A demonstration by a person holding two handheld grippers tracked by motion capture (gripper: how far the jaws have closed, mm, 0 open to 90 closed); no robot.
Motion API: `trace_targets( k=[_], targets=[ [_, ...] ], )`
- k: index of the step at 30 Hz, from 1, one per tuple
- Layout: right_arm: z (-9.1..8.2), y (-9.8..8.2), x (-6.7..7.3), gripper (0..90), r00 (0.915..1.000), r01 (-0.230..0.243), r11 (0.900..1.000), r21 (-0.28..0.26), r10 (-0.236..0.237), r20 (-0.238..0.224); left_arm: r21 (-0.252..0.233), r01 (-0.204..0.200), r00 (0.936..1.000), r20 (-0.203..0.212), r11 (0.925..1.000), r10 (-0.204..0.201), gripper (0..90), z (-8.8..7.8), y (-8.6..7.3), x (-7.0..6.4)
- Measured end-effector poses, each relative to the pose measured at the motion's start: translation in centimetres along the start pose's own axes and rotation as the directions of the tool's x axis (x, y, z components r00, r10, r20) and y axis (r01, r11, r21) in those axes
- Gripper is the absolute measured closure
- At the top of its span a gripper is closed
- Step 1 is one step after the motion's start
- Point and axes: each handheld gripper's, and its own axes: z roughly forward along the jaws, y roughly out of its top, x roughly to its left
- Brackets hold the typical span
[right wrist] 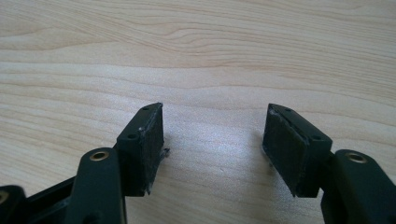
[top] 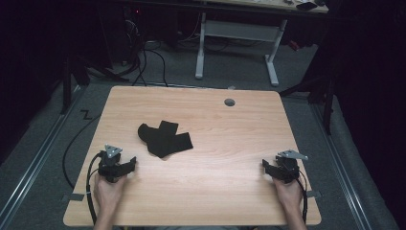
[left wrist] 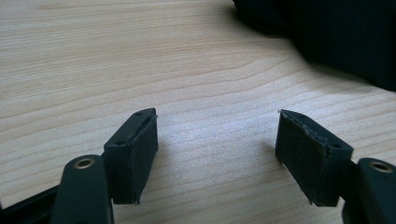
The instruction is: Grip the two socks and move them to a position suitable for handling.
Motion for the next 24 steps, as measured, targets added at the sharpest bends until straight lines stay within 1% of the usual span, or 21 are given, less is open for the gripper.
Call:
trace_targets(
  k=[11,14,15,16,20,24],
  targets=[
    [0.0,0.01,0.04,37.7,1.0,-0.002,1.0,0.002,0.002,-0.001,0.001,-0.016,0.9997,0.018,0.9999,0.016,29.2,0.14,0.13,0.07],
    [0.0,0.0,0.03,37.6,1.0,-0.002,1.0,0.002,0.002,-0.003,0.004,-0.012,0.9999,0.011,0.9999,0.012,30.7,0.13,0.21,0.05],
    [0.0,0.01,0.02,37.5,1.0,-0.003,1.0,0.002,0.003,-0.004,0.006,-0.009,0.9999,0.009,0.9999,0.009,33.8,0.11,0.27,0.04],
    [0.0,0.01,0.02,37.5,1.0,-0.003,1.0,0.002,0.003,-0.004,0.006,-0.009,0.9999,0.009,0.9999,0.009,34.5,0.11,0.27,0.04],
    [0.0,0.0,0.02,37.3,1.0,-0.001,1.0,0.002,0.001,-0.004,0.006,-0.015,0.9997,0.018,0.9999,0.014,35.1,0.07,0.31,-0.16],
    [0.0,0.01,0.03,37.2,1.0,-0.001,1.0,0.002,0.001,-0.004,-0.003,-0.014,0.9993,0.034,0.9999,0.014,35.6,-0.21,0.44,-0.35]
  ],
)
